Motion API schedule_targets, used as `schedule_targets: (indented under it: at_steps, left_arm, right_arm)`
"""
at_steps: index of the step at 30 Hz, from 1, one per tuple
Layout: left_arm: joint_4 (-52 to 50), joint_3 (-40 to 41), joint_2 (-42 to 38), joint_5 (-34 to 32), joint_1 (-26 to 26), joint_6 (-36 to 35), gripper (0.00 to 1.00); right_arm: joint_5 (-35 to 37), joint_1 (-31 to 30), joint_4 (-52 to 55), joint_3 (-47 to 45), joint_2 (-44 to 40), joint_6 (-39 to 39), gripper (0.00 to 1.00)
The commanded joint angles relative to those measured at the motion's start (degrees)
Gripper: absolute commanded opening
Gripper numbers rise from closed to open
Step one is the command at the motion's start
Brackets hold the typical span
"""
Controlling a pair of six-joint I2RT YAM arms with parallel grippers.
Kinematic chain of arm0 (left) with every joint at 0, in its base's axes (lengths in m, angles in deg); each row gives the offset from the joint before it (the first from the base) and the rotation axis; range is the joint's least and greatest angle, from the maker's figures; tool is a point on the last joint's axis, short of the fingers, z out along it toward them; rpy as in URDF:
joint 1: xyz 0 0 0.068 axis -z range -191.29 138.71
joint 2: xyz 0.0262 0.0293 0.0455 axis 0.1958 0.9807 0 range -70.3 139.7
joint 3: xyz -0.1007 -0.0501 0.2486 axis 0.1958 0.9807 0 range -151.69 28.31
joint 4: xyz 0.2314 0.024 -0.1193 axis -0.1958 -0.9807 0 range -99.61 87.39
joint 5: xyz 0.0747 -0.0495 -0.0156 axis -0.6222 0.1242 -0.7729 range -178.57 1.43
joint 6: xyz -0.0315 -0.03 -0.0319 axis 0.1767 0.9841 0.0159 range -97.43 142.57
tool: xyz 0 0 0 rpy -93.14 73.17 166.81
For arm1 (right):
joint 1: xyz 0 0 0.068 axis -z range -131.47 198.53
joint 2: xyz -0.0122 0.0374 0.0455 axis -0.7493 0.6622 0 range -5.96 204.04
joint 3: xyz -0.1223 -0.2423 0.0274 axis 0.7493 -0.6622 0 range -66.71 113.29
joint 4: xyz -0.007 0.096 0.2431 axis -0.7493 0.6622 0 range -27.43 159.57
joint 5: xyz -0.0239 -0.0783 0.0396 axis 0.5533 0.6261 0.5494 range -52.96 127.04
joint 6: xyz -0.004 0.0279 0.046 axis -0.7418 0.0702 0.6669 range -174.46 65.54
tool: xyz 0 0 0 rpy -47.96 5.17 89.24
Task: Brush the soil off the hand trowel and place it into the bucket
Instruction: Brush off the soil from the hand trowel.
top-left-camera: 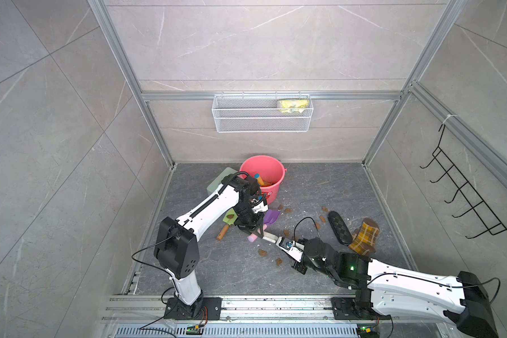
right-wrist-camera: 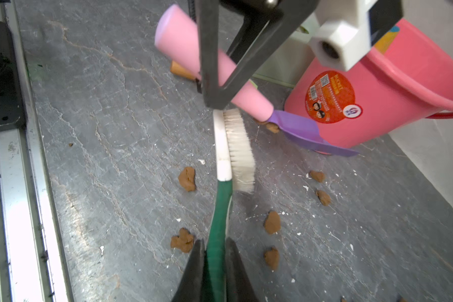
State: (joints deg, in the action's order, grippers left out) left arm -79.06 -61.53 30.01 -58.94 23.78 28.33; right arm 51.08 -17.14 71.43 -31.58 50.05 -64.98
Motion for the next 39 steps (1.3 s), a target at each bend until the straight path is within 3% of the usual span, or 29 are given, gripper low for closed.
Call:
schedule_targets:
  at_steps: [1, 11, 25, 39]
  left_arm:
    - [-0.9, 0.7, -1.7, 3.0, 0.0, -0.8, 0.0]
    - [-0.7, 0.3, -2.3, 1.6, 0.0, -0.5, 0.0]
    - [0.7, -1.5, -3.3, -0.9, -0.9, 1.5, 0.0]
    - [2.1, -1.5, -3.7, 2.0, -2.7, 2.3, 0.0]
  right_arm:
    - [5.2, 0.0, -2.7, 0.1, -0.4, 0.0, 0.0]
    - [12.6, 1.2, 2.0, 0.2, 1.6, 4.9, 0.0]
    - [8.6, 1.0, 4.7, 0.3, 2.2, 4.9, 0.0]
    - [6.9, 1.0, 4.2, 2.1, 3.4, 5.9, 0.0]
